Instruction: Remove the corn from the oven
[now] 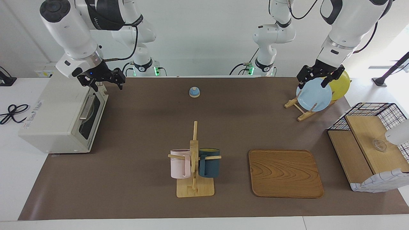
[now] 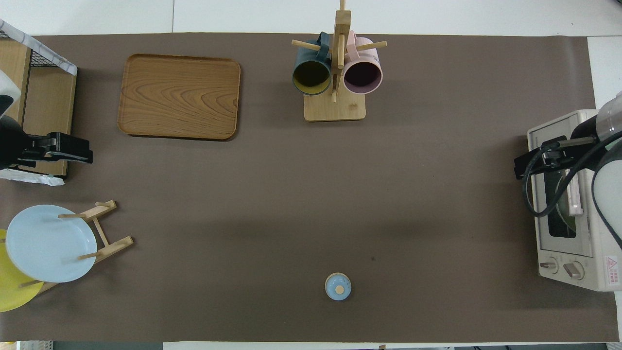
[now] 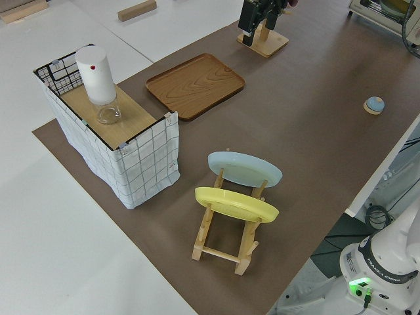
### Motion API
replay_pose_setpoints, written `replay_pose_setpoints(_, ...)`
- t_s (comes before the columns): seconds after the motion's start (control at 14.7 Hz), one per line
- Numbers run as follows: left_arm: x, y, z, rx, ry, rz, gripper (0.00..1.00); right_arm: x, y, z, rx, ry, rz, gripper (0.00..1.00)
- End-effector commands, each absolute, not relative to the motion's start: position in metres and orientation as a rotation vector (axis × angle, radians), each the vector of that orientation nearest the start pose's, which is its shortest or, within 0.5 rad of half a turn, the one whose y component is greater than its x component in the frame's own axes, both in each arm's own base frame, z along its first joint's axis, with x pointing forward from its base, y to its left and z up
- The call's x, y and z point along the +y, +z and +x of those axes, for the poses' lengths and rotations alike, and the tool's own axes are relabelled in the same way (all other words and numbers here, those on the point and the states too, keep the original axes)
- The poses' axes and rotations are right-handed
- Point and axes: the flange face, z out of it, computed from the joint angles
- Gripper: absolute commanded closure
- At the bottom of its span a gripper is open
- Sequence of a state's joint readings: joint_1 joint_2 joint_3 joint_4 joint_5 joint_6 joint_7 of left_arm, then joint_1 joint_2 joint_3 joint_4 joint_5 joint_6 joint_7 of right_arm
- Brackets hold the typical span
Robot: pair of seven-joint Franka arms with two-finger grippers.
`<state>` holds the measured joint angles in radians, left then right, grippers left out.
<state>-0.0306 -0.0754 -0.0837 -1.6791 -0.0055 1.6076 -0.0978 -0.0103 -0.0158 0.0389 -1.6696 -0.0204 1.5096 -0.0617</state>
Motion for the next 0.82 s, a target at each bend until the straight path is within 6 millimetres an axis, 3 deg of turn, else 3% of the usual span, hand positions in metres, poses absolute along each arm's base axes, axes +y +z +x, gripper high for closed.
replay_pose_setpoints(0.0,-0.0598,0.6222,0.5228,0.018,0.002,-3.136,0.0,0.011,0.5834,0.5421,-0.123,0.213,-3.144,0.0)
replay_pose_setpoints(0.68,-0.0598,0.6222,0.5228,0.018,0.002,-3.136,0.0,0.0149,0.5775,0.5396,-0.158,0.206,-3.146,0.0)
replay_pose_setpoints(0.75,-0.0598,0.6223,0.523,0.016,0.0,-3.136,0.0,0.0141,0.5768,0.5395,-0.179,0.209,-3.144,0.2)
